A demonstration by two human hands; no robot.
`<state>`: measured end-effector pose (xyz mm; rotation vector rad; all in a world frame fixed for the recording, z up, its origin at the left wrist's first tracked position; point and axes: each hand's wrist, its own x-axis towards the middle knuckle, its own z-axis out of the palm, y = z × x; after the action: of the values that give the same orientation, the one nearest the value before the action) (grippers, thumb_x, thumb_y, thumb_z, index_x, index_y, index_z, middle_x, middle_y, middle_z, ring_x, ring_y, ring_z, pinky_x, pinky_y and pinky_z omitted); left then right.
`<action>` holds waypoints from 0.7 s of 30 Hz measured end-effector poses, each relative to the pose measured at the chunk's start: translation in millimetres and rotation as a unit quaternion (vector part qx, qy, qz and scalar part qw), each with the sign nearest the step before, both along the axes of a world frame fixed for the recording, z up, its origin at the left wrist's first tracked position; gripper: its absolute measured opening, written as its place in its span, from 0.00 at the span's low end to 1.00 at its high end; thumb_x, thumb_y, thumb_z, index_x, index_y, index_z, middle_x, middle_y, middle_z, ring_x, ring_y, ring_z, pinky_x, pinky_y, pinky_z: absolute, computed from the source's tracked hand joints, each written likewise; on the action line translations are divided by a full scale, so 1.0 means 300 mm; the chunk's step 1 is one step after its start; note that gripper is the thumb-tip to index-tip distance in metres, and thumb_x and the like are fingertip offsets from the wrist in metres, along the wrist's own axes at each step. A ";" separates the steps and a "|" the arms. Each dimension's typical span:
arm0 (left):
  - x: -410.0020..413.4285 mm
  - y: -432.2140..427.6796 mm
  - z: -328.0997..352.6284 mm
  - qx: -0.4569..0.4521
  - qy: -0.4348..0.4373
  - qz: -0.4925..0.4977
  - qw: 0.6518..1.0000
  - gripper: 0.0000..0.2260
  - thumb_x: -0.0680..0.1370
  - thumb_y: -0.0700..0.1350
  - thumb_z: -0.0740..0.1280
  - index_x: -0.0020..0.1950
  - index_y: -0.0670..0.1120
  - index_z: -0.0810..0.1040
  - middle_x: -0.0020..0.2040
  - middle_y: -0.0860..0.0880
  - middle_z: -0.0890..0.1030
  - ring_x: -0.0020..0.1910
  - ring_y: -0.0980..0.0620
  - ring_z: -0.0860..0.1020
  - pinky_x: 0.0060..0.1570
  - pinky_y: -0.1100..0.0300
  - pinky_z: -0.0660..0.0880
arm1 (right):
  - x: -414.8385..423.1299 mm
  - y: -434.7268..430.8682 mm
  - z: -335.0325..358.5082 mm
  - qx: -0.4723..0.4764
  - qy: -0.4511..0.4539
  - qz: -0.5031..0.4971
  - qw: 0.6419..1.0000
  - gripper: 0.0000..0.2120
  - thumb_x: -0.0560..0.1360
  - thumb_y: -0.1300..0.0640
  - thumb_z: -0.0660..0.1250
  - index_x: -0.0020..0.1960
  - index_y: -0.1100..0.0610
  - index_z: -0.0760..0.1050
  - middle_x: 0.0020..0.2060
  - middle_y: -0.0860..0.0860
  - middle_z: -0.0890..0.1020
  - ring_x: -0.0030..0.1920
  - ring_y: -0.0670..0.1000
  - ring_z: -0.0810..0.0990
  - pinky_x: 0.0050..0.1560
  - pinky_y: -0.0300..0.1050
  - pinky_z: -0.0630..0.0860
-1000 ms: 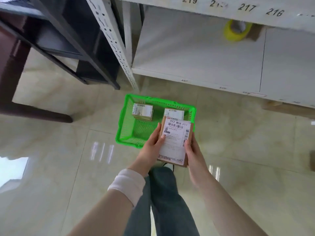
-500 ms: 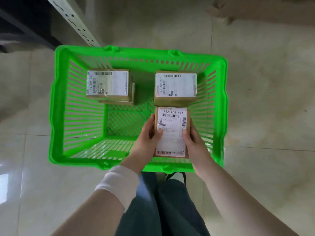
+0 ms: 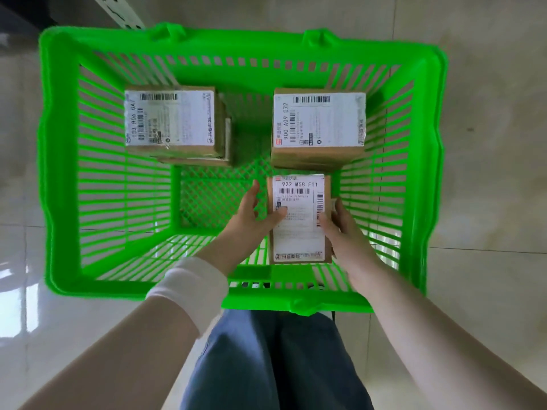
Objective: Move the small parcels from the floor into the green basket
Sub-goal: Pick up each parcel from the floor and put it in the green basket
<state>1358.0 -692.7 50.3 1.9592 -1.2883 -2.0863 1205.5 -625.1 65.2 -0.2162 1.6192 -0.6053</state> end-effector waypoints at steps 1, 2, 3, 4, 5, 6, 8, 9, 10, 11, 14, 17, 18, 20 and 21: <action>-0.002 -0.016 0.003 -0.008 -0.013 0.002 1.000 0.36 0.75 0.54 0.65 0.77 0.55 0.48 0.76 0.48 0.60 0.75 0.48 0.61 0.73 0.45 0.60 | -0.007 0.002 0.013 0.017 0.005 0.000 1.000 0.29 0.78 0.50 0.59 0.76 0.48 0.53 0.70 0.49 0.71 0.51 0.41 0.75 0.40 0.30 0.71; -0.005 -0.032 0.006 -0.013 -0.018 0.009 1.000 0.35 0.74 0.56 0.65 0.76 0.55 0.49 0.76 0.48 0.60 0.75 0.48 0.61 0.72 0.45 0.61 | -0.013 0.003 0.026 0.028 0.007 0.006 1.000 0.30 0.77 0.49 0.60 0.76 0.49 0.54 0.70 0.49 0.71 0.50 0.41 0.74 0.39 0.30 0.69; -0.011 -0.049 0.009 -0.015 -0.017 0.019 1.000 0.34 0.74 0.57 0.64 0.76 0.56 0.51 0.76 0.47 0.61 0.74 0.48 0.61 0.72 0.45 0.62 | -0.020 0.005 0.037 0.034 0.006 0.017 0.999 0.31 0.76 0.49 0.62 0.76 0.50 0.55 0.69 0.49 0.72 0.50 0.42 0.74 0.39 0.30 0.68; -0.018 -0.063 0.011 -0.011 -0.011 0.029 0.999 0.33 0.74 0.58 0.65 0.75 0.57 0.53 0.75 0.46 0.62 0.73 0.48 0.63 0.71 0.44 0.63 | -0.024 0.006 0.046 0.035 0.003 0.027 0.999 0.30 0.76 0.50 0.62 0.75 0.51 0.56 0.67 0.49 0.74 0.50 0.42 0.74 0.39 0.30 0.68; -0.026 -0.074 0.011 -0.003 -0.006 0.033 0.999 0.31 0.74 0.58 0.65 0.74 0.57 0.57 0.74 0.46 0.65 0.72 0.47 0.65 0.69 0.44 0.65 | -0.025 0.006 0.055 0.032 0.003 0.039 0.999 0.28 0.77 0.52 0.62 0.74 0.51 0.59 0.62 0.47 0.76 0.48 0.41 0.75 0.39 0.29 0.68; -0.035 -0.081 0.010 0.007 -0.001 0.033 0.999 0.29 0.74 0.58 0.65 0.73 0.56 0.60 0.72 0.47 0.67 0.69 0.48 0.68 0.66 0.45 0.69 | -0.024 0.002 0.065 0.027 0.004 0.048 0.998 0.25 0.77 0.53 0.62 0.73 0.51 0.62 0.57 0.44 0.78 0.45 0.39 0.75 0.38 0.29 0.70; -0.048 -0.087 0.017 0.023 0.016 0.055 0.998 0.22 0.75 0.53 0.65 0.69 0.54 0.66 0.68 0.47 0.72 0.57 0.52 0.77 0.50 0.56 0.78 | -0.024 -0.005 0.069 0.025 0.008 0.048 0.999 0.22 0.77 0.56 0.62 0.70 0.50 0.65 0.57 0.44 0.78 0.43 0.38 0.76 0.47 0.37 0.76; -0.052 -0.088 0.023 0.030 0.024 0.074 0.997 0.20 0.76 0.50 0.65 0.67 0.53 0.67 0.66 0.46 0.74 0.51 0.54 0.79 0.42 0.61 0.77 | -0.024 -0.011 0.072 0.028 0.008 0.041 0.999 0.21 0.77 0.56 0.62 0.70 0.50 0.66 0.58 0.47 0.78 0.45 0.42 0.77 0.51 0.43 0.77; -0.054 -0.088 0.025 0.033 0.029 0.091 0.995 0.17 0.76 0.48 0.65 0.65 0.52 0.68 0.64 0.46 0.76 0.47 0.56 0.79 0.39 0.63 0.76 | -0.021 -0.019 0.079 0.030 0.009 0.038 0.999 0.21 0.78 0.57 0.61 0.70 0.50 0.66 0.58 0.48 0.78 0.48 0.45 0.77 0.51 0.45 0.76; -0.054 -0.087 0.030 0.034 0.033 0.105 0.993 0.16 0.76 0.47 0.66 0.63 0.52 0.69 0.63 0.45 0.76 0.46 0.56 0.79 0.39 0.63 0.77 | -0.020 -0.024 0.085 0.030 0.009 0.040 0.999 0.20 0.78 0.57 0.60 0.70 0.49 0.66 0.56 0.48 0.78 0.50 0.47 0.76 0.47 0.43 0.75; -0.045 -0.074 0.054 0.032 0.040 0.127 0.991 0.13 0.76 0.46 0.66 0.60 0.52 0.69 0.62 0.44 0.76 0.48 0.52 0.80 0.49 0.53 0.79 | -0.019 -0.035 0.101 0.030 0.007 0.029 0.999 0.22 0.79 0.58 0.59 0.72 0.48 0.65 0.61 0.48 0.77 0.55 0.49 0.76 0.43 0.38 0.72; -0.035 -0.062 0.077 0.039 0.037 0.156 0.986 0.08 0.77 0.45 0.65 0.55 0.52 0.71 0.61 0.43 0.77 0.50 0.50 0.79 0.56 0.48 0.77 | -0.032 -0.032 0.111 0.025 0.039 0.023 0.999 0.24 0.78 0.58 0.61 0.73 0.49 0.63 0.66 0.49 0.74 0.60 0.50 0.74 0.57 0.44 0.72; -0.033 -0.057 0.085 0.043 0.039 0.166 0.984 0.06 0.77 0.44 0.65 0.53 0.52 0.71 0.61 0.42 0.77 0.52 0.49 0.79 0.56 0.47 0.77 | -0.034 -0.030 0.117 0.023 0.059 0.019 0.998 0.24 0.78 0.57 0.62 0.72 0.50 0.64 0.67 0.49 0.74 0.61 0.49 0.74 0.57 0.43 0.72; -0.035 -0.046 0.098 0.049 0.042 0.185 0.981 0.05 0.77 0.44 0.65 0.50 0.52 0.72 0.60 0.41 0.78 0.54 0.48 0.80 0.55 0.48 0.78 | -0.034 -0.019 0.127 0.019 0.088 -0.011 0.996 0.23 0.77 0.56 0.63 0.71 0.51 0.67 0.63 0.49 0.76 0.57 0.47 0.74 0.48 0.35 0.71; -0.037 -0.039 0.102 0.051 0.043 0.190 0.979 0.05 0.77 0.45 0.65 0.51 0.52 0.72 0.60 0.41 0.78 0.53 0.48 0.80 0.53 0.49 0.79 | -0.032 -0.012 0.131 0.017 0.103 -0.024 0.994 0.22 0.76 0.55 0.64 0.70 0.52 0.68 0.61 0.49 0.77 0.55 0.47 0.75 0.44 0.33 0.69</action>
<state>1347.0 -704.4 81.0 1.9394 -0.7319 -2.0471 1196.0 -628.7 104.6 -0.2194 1.8369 -0.6073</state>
